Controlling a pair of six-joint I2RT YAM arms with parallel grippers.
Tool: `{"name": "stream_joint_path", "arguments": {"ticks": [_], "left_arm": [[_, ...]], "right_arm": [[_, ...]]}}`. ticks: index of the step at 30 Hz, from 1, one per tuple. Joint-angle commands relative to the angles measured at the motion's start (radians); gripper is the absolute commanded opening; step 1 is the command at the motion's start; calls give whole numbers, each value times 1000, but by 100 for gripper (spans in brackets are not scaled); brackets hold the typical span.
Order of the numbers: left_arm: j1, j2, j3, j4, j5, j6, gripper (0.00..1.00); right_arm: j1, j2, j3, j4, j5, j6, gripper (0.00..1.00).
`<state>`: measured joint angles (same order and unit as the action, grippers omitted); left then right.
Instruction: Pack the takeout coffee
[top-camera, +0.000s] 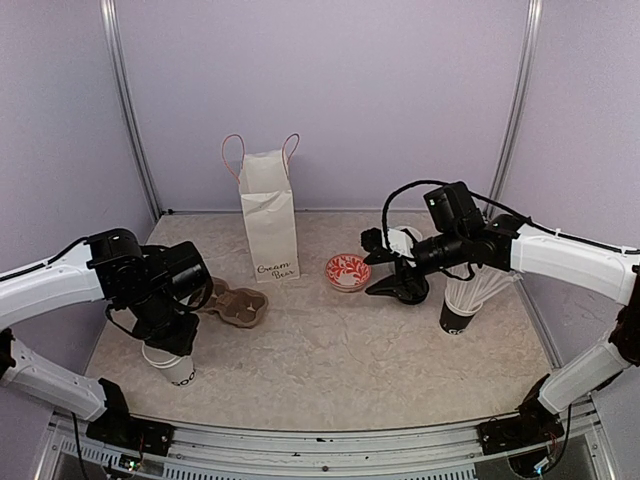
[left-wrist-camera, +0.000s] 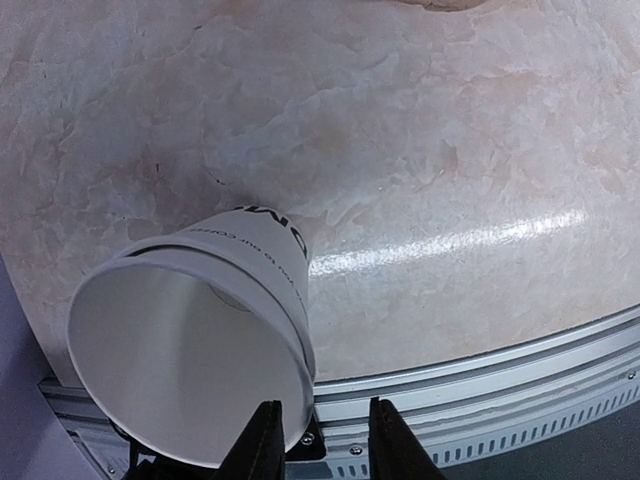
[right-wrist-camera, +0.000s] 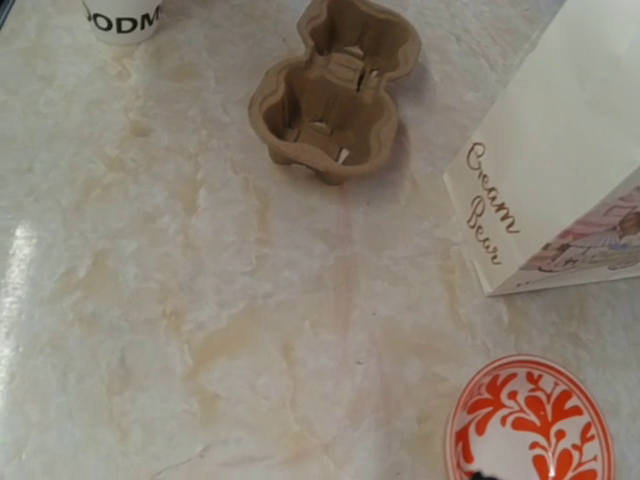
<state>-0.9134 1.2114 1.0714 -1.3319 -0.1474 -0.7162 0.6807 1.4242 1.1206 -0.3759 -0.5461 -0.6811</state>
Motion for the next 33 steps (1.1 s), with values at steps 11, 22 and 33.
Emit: {"name": "stream_joint_path", "arguments": {"ticks": [11,22,33], "left_arm": [[56,23,-27,28,7,30,6],[57,54,-30,36,5,40,8],[55,71,11,22,6,47,2]], "right_arm": [[14,-3,-27,3,-20,-7,62],[17,11,-30,4,-17,-6,61],[24,17,-33,1,-2,-10,61]]}}
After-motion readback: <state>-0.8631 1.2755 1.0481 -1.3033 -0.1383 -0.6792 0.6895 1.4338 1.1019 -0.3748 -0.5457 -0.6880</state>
